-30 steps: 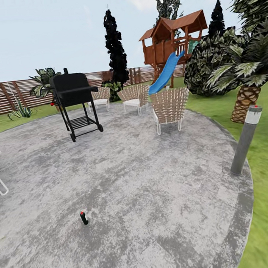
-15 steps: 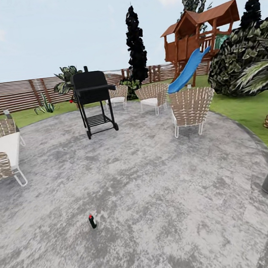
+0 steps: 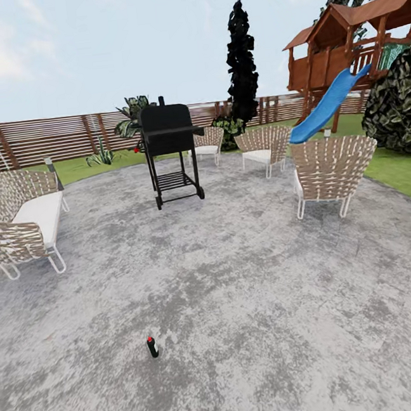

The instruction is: In the garden, pick up the pesticide atomizer on the floor and spray pesticide onto both trees until each tree trunk is fully covered.

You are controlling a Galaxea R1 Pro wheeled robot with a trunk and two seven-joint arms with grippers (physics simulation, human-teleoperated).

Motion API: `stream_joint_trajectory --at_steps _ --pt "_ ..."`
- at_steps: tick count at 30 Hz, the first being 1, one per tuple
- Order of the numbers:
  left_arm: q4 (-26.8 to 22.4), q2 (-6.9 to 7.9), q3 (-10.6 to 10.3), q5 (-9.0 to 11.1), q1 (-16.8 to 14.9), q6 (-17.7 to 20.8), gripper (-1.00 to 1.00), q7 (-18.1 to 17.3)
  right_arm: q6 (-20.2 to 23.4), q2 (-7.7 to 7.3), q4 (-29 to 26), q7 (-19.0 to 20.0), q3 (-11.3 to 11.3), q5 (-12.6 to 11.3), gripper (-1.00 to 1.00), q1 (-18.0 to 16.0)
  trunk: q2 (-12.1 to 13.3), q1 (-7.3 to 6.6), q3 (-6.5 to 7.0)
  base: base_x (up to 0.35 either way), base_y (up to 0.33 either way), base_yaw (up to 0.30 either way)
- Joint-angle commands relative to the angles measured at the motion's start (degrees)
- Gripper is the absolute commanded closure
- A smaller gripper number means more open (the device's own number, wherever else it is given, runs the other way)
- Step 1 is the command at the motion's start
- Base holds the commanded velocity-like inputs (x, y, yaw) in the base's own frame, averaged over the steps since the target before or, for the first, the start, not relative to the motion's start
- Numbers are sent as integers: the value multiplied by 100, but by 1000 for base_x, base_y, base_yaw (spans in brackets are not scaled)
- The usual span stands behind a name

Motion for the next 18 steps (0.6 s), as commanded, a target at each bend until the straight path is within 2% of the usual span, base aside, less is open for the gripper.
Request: stream_joint_trajectory --at_steps 1,11,18 --pt "6 -1 4 3 -5 -19 -100 8 -17 1 4 3 -7 1 -100 -2 -2 2 -5 257 -171 278" --pt "6 -1 9 3 -5 -19 -100 8 -17 1 4 3 -7 1 -100 -2 -2 2 -5 244 -175 272" --pt "6 -1 8 3 -5 -19 -100 8 -17 1 11 -6 -12 9 -100 -2 -2 2 -5 241 -176 45"
